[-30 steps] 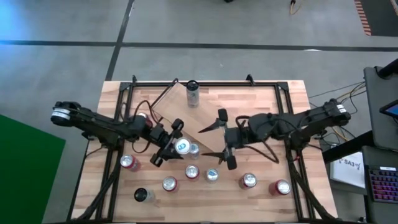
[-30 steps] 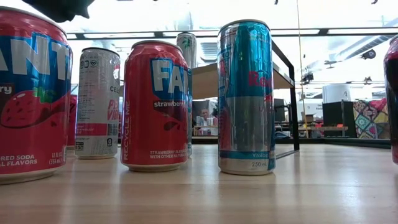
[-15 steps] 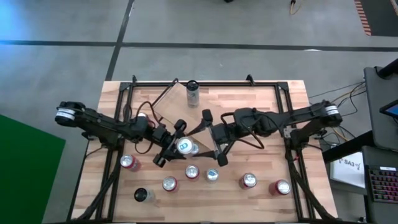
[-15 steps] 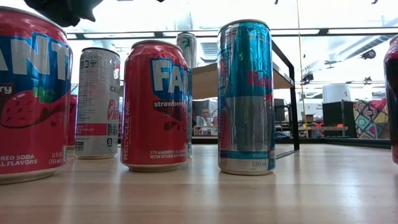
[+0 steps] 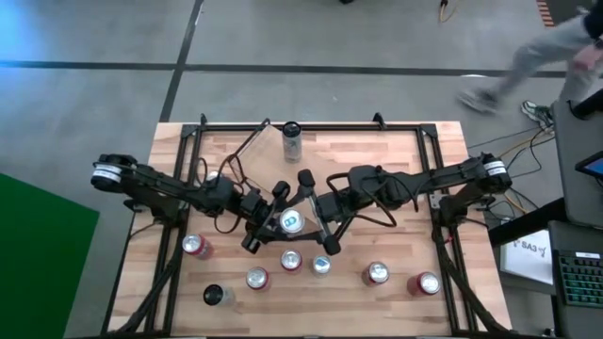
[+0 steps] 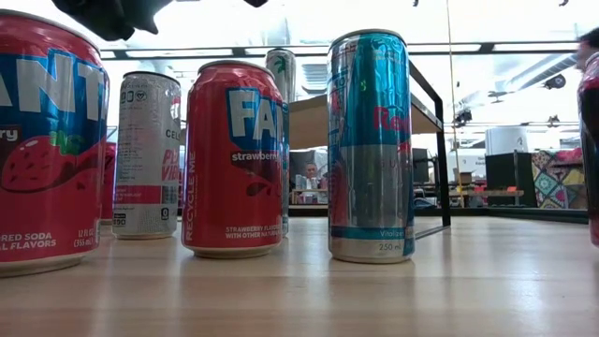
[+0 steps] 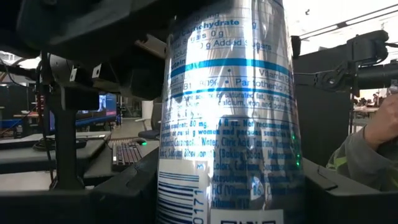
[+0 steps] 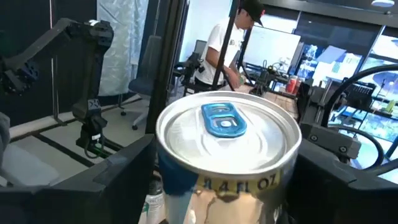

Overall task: Place canned beverage on shelf
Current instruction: Put the silver/blue soda can on the shelf

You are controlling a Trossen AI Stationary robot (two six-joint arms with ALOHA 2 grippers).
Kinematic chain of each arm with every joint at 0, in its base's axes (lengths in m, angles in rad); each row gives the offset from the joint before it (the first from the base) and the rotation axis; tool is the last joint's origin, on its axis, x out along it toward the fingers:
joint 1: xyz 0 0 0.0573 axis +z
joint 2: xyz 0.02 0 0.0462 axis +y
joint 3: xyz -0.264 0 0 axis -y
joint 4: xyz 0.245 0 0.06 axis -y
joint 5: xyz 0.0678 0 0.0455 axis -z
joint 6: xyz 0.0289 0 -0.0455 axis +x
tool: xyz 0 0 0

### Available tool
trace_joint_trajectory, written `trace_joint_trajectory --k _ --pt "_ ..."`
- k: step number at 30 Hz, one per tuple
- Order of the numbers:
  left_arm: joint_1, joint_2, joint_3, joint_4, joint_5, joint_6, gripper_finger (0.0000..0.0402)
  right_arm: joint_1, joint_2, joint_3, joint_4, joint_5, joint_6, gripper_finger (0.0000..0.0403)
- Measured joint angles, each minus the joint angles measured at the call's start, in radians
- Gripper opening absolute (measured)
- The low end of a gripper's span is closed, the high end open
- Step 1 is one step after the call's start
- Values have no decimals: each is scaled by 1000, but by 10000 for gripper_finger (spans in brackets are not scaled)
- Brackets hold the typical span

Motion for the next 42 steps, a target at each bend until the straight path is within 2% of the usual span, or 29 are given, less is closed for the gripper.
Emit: trace_joint_trajectory --k 4,6,10,13,21,26,29,32,36,38,42 --pt "0 0 0 -1 -27 -4 209 -1 0 0 7 0 6 238" --pt "0 0 0 2 -36 -9 241 -1 -1 0 7 4 18 213" --pt "1 0 0 2 -53 -10 316 -2 -2 0 -3 5 39 212" --pt "1 -3 0 2 -53 -15 342 -2 -4 0 -4 3 65 212" --pt "9 -62 0 -102 -50 13 342 -2 -45 0 -22 11 174 212" --pt "11 -137 0 -236 -79 60 332 -1 -88 0 -106 78 210 212" --pt "11 -199 -1 -344 -161 96 325 -1 -107 0 -159 130 230 212" --pt "11 -270 -2 -468 -294 127 315 -2 -122 0 -208 200 263 212" --pt "10 -369 -2 -625 -484 134 300 -1 -142 0 -308 362 283 212" --pt "10 -407 -2 -688 -571 134 286 -1 -144 0 -353 436 294 212" --pt "10 -466 -4 -792 -689 131 238 -2 -144 -18 -369 517 324 212"
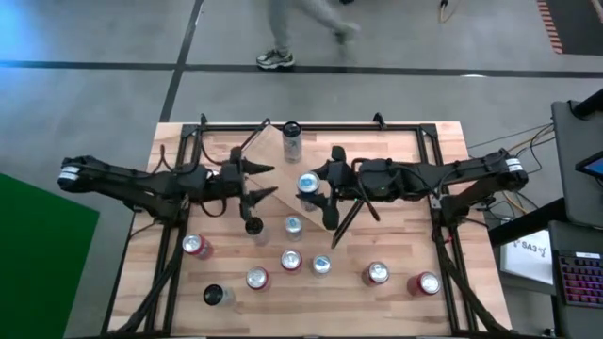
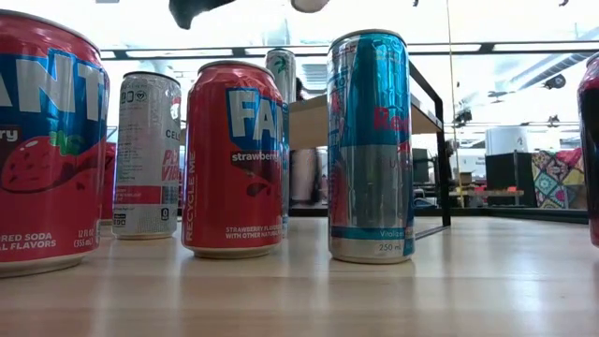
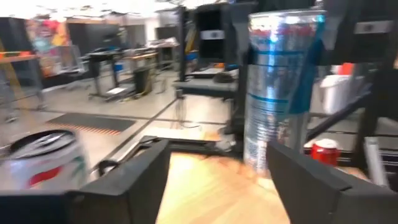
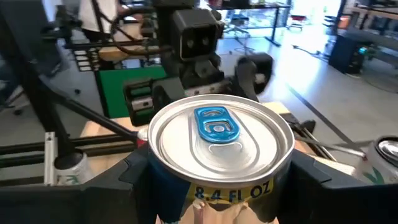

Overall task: Place canned beverage on shelf
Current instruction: Put the silver/blue soda can on the shelf

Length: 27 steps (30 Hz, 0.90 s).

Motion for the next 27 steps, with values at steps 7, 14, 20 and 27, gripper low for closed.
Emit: trace_joint_trajectory --k 7,14,20,27 --pt "-2 -41 0 -43 -69 -1 113 0 -5 -117 120 65 28 212" --pt "-2 -50 0 -44 -75 2 8 1 -21 -224 270 240 91 212" --pt "-2 -68 0 -77 -205 18 13 3 10 -291 395 405 132 212" --pt "-2 -103 0 -94 -245 58 3 7 55 -305 440 498 184 212"
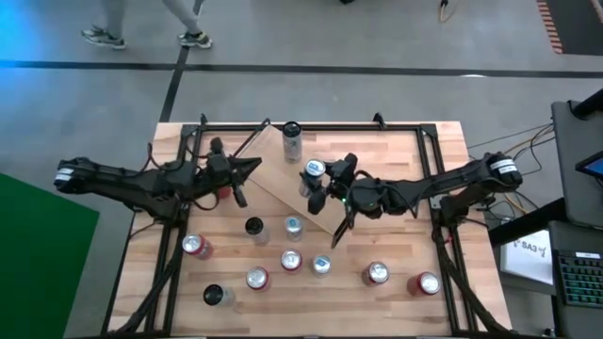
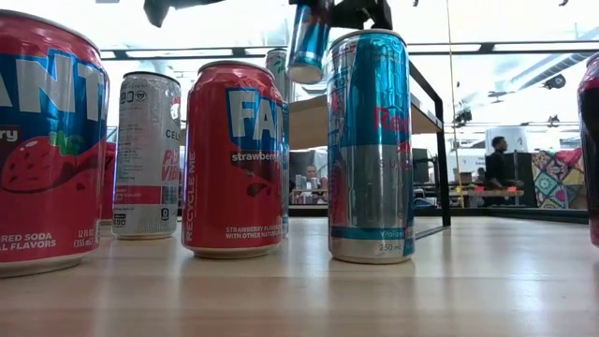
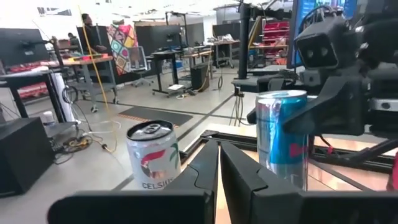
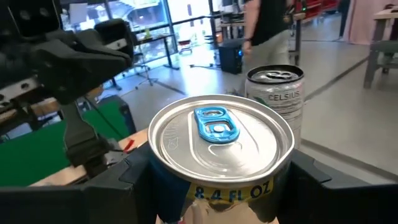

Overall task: Place canned beverage on shelf
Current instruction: Put the silver/blue soda can on the shelf

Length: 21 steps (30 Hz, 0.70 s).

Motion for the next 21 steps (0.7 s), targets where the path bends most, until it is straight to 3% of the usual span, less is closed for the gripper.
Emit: trace_joint_trajectory --k 10,21 --pt "0 -45 0 -46 -9 40 0 18 123 99 4 25 -18 212" --pt "0 -65 0 -86 -9 50 0 38 215 194 -16 165 -62 212"
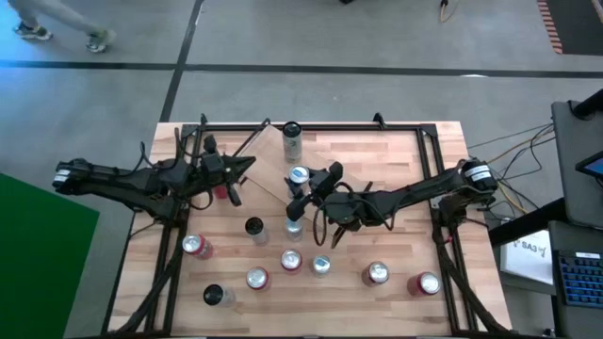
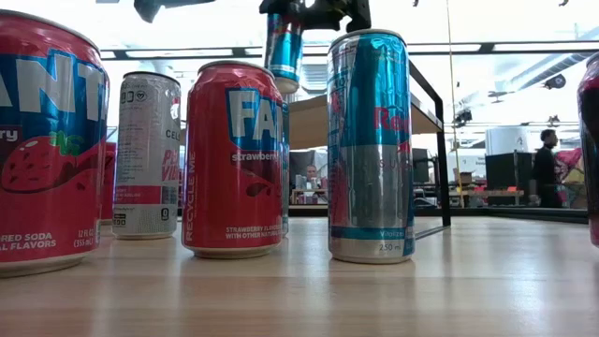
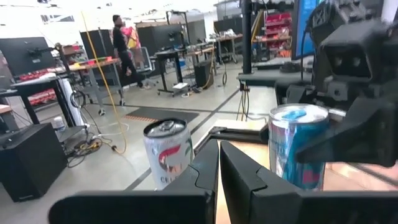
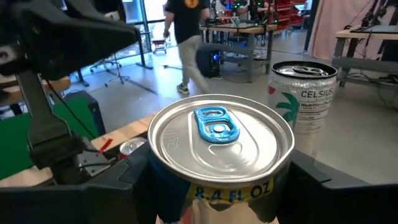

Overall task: Place canned beverage on shelf
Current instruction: Put the silver/blue soda can on the shelf

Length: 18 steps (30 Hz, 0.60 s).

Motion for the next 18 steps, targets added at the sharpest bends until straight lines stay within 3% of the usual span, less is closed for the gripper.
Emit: trace_joint_trajectory --k 18 --pt "0 -2 0 -4 -24 11 0 12 32 19 -75 29 56 212"
